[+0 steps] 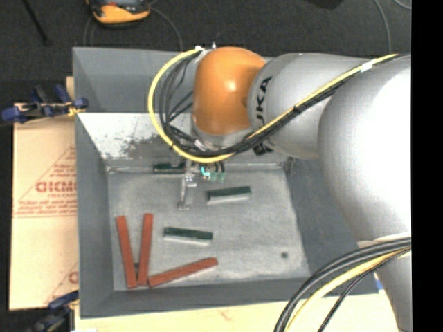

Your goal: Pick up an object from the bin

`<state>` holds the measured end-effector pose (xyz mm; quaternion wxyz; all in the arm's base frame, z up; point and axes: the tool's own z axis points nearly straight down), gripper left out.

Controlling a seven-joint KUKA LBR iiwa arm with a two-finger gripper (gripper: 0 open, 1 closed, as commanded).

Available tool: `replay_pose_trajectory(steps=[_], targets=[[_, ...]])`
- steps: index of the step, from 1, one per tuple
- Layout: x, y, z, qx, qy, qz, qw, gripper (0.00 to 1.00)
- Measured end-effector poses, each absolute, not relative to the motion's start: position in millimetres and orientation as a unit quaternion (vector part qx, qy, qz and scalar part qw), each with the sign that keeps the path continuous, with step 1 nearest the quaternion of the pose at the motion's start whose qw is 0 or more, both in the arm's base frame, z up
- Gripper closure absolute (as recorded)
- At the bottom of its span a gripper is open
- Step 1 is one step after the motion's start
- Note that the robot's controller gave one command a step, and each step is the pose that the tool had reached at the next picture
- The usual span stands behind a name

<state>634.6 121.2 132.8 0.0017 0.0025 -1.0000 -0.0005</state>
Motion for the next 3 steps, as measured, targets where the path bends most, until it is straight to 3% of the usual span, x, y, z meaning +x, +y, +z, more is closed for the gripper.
replay_pose_trajectory(steps=[1, 2, 3], targets=[[635.6, 120.7, 137.5, 0.002, -1.000, -0.001, -0.001, 0.00], [644.4, 108.0, 113.0, -0.096, -0.995, -0.002, -0.006, 0.00], [646.2, 97.0, 87.9, -0.174, -0.985, 0.000, -0.001, 0.00]])
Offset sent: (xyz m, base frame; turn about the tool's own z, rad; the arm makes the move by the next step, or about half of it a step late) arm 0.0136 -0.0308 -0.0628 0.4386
